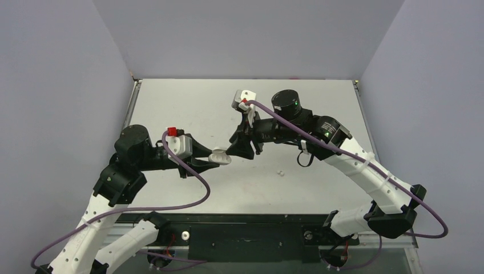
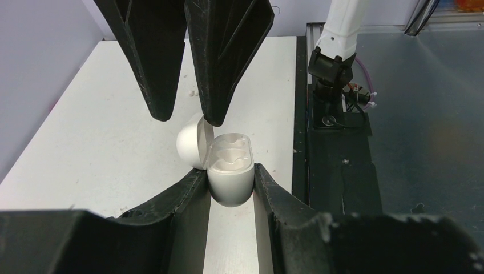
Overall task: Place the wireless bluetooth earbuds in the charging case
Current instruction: Open the charging case.
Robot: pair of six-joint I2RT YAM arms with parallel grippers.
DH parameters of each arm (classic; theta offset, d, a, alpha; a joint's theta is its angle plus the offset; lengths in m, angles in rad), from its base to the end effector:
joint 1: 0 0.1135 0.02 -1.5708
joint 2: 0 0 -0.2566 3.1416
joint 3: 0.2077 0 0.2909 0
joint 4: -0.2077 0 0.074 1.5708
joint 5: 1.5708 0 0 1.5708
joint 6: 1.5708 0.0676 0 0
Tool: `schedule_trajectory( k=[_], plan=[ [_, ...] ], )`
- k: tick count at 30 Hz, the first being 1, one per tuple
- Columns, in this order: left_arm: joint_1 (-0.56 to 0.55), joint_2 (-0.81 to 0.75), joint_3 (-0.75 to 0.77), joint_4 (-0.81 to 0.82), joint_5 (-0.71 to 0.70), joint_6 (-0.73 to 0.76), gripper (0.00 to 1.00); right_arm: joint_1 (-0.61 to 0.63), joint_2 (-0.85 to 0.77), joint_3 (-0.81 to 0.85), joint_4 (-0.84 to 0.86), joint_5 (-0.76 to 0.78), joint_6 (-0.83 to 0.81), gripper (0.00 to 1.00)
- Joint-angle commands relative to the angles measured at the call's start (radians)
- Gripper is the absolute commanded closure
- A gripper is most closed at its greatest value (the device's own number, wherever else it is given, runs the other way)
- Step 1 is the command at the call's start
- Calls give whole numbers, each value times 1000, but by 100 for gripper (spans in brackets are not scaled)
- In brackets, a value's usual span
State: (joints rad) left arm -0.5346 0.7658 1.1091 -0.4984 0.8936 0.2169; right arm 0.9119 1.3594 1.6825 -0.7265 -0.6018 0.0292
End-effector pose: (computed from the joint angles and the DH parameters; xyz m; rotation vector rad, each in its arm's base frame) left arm 0.1434 -0.1461 0.4257 1.2257 1.2771 -0.9965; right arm 0.1757 0.2894 0.4607 -1.2601 1.6801 1.1851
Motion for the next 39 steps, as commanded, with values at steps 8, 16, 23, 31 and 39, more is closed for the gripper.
schedule_trajectory(
  k=[8,16,23,31,39],
  plan=[
    [-8,-23,-8,140,80,-108,100,30,27,-22,70,176,-17,59],
    [-8,-30,-11,153,82,-110,100,24,40,-1,64,144,-58,65],
    [-9,-42,-24,174,75,-115,100,14,17,-64,29,38,-117,68],
    [-8,-53,-38,193,75,-132,100,18,34,-1,29,45,-120,92],
    [-9,-53,-53,181,40,-174,98,117,-8,6,7,283,-235,100]
  ],
)
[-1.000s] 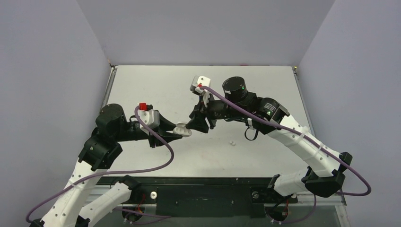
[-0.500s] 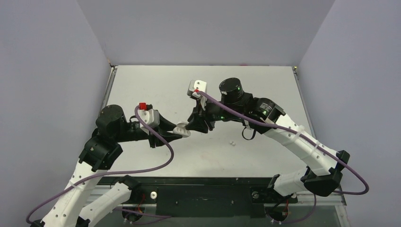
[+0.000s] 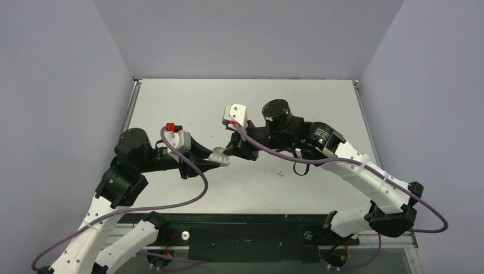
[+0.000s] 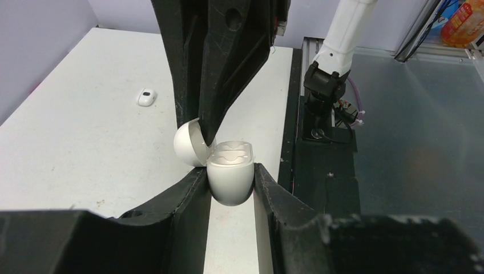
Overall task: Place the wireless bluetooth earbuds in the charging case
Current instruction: Open the charging case.
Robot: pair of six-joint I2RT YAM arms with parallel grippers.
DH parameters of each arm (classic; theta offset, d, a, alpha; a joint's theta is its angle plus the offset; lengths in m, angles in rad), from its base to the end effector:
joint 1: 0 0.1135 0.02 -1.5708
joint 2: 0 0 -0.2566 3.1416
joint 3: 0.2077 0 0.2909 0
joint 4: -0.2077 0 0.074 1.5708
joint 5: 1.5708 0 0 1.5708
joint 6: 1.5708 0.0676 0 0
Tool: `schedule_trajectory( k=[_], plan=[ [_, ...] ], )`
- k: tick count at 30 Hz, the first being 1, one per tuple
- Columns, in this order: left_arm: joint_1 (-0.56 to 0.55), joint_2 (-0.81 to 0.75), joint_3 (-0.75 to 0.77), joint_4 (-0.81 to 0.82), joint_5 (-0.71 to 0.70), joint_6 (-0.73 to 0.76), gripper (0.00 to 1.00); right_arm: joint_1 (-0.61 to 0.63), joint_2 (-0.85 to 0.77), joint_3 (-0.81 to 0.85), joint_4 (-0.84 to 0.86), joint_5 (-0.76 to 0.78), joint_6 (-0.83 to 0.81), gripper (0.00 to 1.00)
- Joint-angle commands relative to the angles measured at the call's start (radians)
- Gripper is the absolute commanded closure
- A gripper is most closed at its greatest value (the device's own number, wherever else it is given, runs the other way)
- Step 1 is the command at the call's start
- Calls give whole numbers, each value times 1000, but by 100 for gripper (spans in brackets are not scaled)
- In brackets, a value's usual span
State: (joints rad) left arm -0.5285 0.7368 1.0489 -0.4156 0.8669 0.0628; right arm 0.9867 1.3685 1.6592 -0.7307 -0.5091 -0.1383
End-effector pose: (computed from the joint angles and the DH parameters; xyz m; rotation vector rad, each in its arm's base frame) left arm 0.1463 -0.1451 0.4182 1.1162 1.3499 -1.0642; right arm 0.1624 0.3054 0.4473 -1.4009 1.5777 1.0373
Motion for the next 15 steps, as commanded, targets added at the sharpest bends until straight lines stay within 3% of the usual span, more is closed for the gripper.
schedule_trajectory(
  k=[1,4,15],
  plan=[
    [-16,-28,6,103,56,-34,86,44,-21,27,12,199,-80,100],
    [-16,-37,-2,109,24,-55,69,41,-41,12,10,219,-95,100],
    [-14,-63,-7,103,-50,-57,61,35,-63,-3,11,253,-112,100]
  ],
)
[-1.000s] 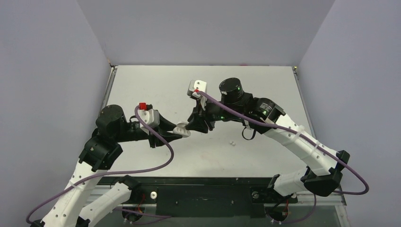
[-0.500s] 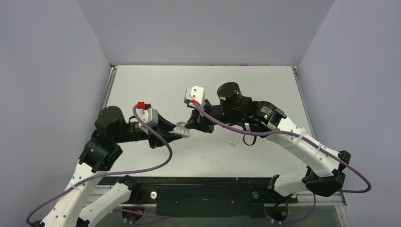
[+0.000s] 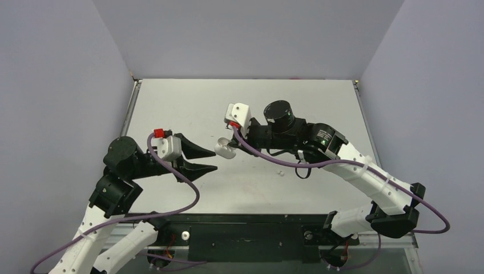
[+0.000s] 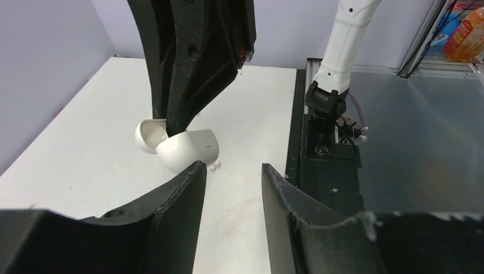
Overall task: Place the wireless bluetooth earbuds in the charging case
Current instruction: Open the charging case.
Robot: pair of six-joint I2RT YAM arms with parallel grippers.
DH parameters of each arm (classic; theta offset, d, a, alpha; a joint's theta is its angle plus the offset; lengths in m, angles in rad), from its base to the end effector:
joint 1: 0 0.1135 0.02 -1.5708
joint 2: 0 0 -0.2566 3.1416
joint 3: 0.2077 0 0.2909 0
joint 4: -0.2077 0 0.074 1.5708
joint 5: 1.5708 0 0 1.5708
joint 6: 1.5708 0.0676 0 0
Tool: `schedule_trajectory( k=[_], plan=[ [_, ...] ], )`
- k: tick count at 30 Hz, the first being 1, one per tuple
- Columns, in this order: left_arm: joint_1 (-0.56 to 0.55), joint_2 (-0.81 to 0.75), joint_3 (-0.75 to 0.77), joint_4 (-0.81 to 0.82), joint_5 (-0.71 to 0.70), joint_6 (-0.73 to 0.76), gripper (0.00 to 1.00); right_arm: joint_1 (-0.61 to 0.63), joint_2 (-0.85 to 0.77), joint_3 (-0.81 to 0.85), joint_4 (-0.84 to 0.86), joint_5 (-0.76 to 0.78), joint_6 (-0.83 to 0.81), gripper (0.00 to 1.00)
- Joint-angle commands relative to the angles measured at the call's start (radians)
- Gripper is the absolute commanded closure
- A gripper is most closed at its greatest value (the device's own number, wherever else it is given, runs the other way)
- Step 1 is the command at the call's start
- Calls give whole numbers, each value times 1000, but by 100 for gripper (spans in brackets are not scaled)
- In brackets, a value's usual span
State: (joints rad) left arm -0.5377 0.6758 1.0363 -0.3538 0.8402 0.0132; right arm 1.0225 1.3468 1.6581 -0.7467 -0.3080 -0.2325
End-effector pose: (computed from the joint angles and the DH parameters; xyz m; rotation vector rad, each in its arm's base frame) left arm 0.1323 -0.1375 0.4313 1.0729 1.2788 -1.0541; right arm 0.1603 0.3018 0.4496 -1.3804 1.5544 0.8041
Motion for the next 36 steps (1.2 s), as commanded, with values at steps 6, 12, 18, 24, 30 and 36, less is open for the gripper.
schedule_trajectory(
  k=[6,12,18,24,30,36],
  plan=[
    [-5,8,62,45,-158,-66,61,42,-48,6,10,169,-48,100],
    [-4,100,186,8,-204,-193,61,87,-53,11,-16,283,-102,100],
    [-11,186,263,-178,-167,-122,60,118,-49,37,-47,305,-159,100],
    [-56,251,345,-295,-226,-20,60,149,-20,69,-64,337,-186,100],
    [-110,276,364,-311,-286,20,59,163,-7,89,-64,329,-193,100],
    [-125,293,377,-313,-302,40,64,188,3,103,-55,325,-201,100]
  ],
)
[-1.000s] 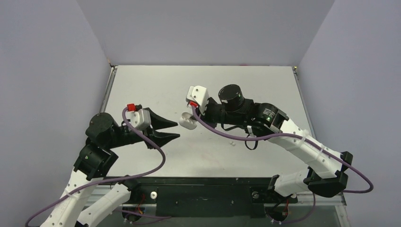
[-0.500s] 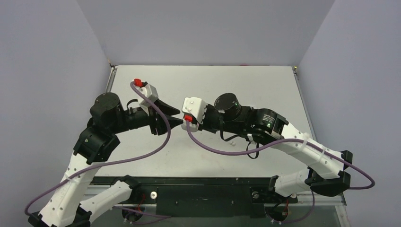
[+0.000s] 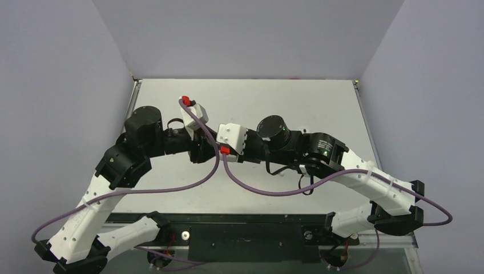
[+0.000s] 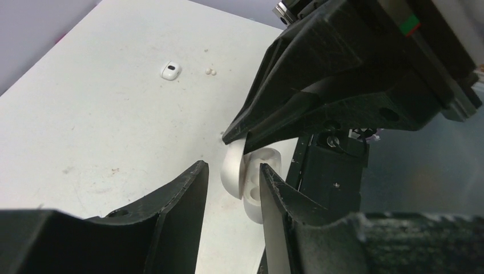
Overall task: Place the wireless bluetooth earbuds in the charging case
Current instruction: Open the charging case.
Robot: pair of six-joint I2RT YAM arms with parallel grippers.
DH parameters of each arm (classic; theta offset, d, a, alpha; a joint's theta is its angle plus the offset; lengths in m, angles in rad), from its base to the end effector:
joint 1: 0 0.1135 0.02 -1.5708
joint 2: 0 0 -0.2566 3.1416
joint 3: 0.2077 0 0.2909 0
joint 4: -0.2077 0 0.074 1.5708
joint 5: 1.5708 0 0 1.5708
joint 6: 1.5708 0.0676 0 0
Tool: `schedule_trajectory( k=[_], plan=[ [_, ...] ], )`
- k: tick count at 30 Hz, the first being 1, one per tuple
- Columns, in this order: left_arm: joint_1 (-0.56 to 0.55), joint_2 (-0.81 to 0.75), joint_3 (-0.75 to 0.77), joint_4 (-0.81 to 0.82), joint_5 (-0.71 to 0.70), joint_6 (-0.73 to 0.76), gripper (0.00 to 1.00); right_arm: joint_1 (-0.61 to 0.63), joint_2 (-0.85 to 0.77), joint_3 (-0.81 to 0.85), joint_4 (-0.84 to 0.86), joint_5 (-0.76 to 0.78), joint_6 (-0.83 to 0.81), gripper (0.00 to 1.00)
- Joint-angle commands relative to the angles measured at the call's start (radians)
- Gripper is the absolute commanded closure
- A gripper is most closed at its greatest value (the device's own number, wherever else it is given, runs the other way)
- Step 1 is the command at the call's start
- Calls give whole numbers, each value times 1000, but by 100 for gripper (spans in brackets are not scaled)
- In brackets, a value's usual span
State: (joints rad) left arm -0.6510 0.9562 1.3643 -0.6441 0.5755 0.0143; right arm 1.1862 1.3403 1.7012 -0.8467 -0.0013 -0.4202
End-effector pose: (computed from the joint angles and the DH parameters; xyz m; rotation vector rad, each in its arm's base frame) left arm 0.1659 -0.1726 0.4606 0.9990 1.5870 -0.9638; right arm 0.1244 0.3075 0.4538 -1.5050 1.4512 0.4722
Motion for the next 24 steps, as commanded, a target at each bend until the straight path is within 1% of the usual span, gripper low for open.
schedule_trajectory(
  k=[1,5,7,9,10,11,12,13,18,22,24],
  plan=[
    [-14,16,50,-26,-48,45,65,27,11,63,45,21,-15,100],
    [-15,17,48,-40,-85,78,67,43,13,80,47,30,-29,100],
    [-15,15,49,-49,-77,94,69,49,13,82,46,33,-32,100],
    [-16,15,48,-63,-55,114,75,53,11,85,48,35,-36,100],
    [-16,15,44,-68,-47,117,83,54,11,84,48,34,-36,100],
    [-16,13,43,-68,-36,118,88,54,10,82,49,38,-38,100],
    [-16,13,40,-69,-31,118,97,54,10,81,50,40,-40,100],
    [-16,9,38,-68,-15,118,100,55,9,77,51,46,-41,100],
    [-16,-11,22,-66,58,122,100,53,1,52,71,63,-41,100],
    [-16,-52,-23,-10,28,134,100,51,-28,-3,122,81,-25,100],
    [-16,-79,-51,41,1,132,100,48,-45,-29,150,74,-10,95]
  ],
)
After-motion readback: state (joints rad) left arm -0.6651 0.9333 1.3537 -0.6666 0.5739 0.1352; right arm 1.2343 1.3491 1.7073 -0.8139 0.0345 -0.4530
